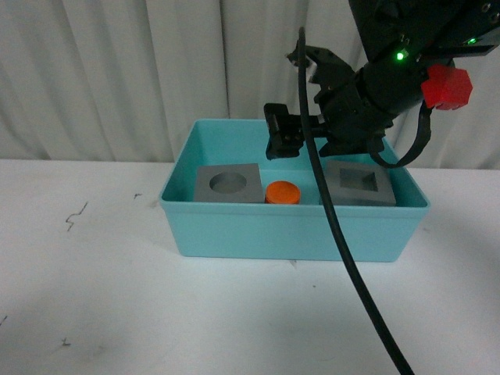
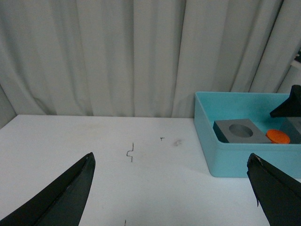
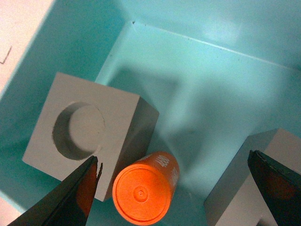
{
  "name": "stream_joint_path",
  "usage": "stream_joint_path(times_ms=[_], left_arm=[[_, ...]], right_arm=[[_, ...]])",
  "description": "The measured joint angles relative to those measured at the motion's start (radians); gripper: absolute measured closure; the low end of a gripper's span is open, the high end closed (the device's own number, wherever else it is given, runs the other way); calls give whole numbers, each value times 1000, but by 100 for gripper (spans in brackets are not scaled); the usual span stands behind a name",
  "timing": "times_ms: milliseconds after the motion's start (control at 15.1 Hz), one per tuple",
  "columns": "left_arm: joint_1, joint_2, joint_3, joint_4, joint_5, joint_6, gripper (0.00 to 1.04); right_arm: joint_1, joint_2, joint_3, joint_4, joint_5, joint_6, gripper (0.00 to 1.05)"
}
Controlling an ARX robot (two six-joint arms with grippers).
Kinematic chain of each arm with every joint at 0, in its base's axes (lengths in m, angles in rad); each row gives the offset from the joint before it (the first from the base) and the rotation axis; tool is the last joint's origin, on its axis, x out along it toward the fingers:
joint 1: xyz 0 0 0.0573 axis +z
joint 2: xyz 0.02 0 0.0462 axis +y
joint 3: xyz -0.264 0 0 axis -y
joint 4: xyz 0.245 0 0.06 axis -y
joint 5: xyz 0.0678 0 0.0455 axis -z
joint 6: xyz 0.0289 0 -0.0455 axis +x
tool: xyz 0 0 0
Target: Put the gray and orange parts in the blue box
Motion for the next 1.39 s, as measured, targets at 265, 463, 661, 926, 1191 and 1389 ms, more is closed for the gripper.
stream_joint_path(times_ms=[265,463,661,926,1191,1389], left_arm=[[0,0,0,0,0,0,7],[0,0,0,0,0,0,7],[0,0,0,0,-1,0,7],[0,0,0,0,0,0,7],[0,0,0,0,0,0,7],[0,0,0,0,0,0,7]], right_arm=[[-19,-185,-117,123,36,-23,6],[-25,-312,-257,327,111,-25,8],[-61,-643,-744,935,481,-17,43],[-135,-837,-1157,1110,433,-14,92],[-192,-1029,-1352,1160,392,-13,103],[-218,-1146,-1465,1135,353,-13,103]])
